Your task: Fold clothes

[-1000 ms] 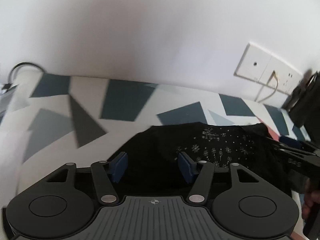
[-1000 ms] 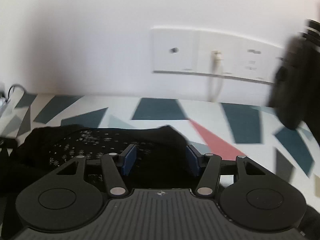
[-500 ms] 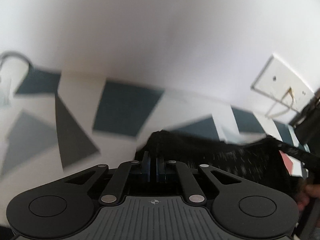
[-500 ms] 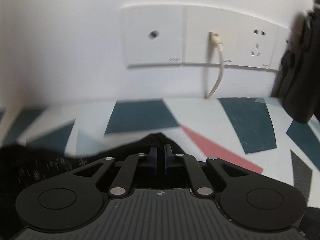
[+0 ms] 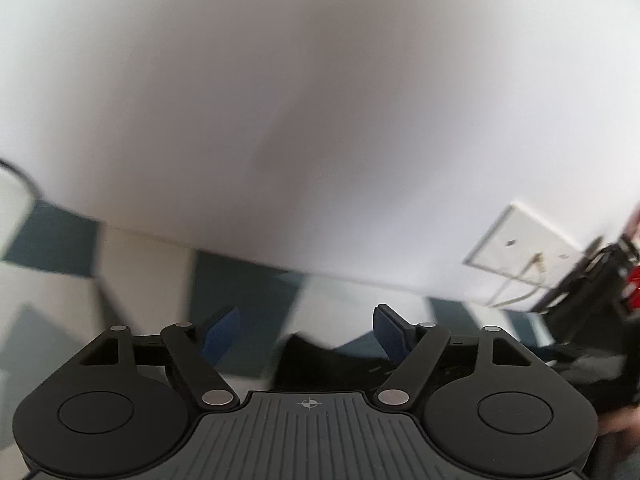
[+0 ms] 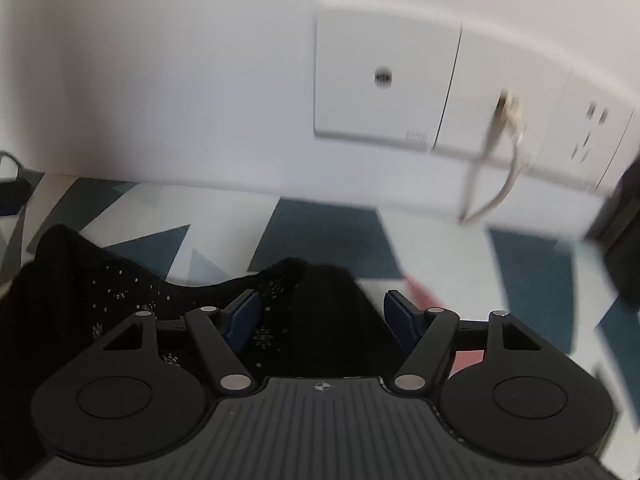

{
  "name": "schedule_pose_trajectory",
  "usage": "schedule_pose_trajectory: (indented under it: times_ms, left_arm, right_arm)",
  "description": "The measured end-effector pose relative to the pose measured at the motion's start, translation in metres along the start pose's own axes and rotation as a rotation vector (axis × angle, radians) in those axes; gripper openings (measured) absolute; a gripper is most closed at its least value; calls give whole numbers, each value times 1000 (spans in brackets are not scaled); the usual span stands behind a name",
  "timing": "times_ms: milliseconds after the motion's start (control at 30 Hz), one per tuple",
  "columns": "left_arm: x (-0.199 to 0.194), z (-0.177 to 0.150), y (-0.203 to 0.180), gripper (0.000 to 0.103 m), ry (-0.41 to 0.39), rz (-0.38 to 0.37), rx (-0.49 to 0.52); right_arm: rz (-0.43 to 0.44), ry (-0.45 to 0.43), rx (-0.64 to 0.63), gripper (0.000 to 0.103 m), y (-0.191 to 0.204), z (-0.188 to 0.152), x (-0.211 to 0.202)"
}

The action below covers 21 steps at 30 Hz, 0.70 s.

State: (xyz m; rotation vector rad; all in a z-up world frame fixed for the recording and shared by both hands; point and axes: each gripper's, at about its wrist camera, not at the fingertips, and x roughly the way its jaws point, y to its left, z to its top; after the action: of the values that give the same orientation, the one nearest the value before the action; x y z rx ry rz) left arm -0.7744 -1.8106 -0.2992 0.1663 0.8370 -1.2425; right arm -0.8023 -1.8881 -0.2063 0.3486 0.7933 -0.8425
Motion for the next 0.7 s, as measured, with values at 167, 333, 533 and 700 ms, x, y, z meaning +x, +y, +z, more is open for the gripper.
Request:
schedule_pose_trajectory:
  times_ms: [167, 333, 533, 700]
  left_arm:
    - [-1, -33, 16, 49, 130, 70, 67]
    - [-5, -53, 16, 1, 135, 179, 188]
    - [-11, -48, 28, 1, 112, 247, 155]
    - [-11, -43, 38, 0, 72, 375, 98]
  right_arm:
    - [151, -95, 91, 49, -5, 1, -19]
    - [255, -83, -138, 47, 47, 6, 0]
    - [174, -55, -270, 49, 84, 3, 16]
    - [92, -75, -77, 53, 40, 0, 7]
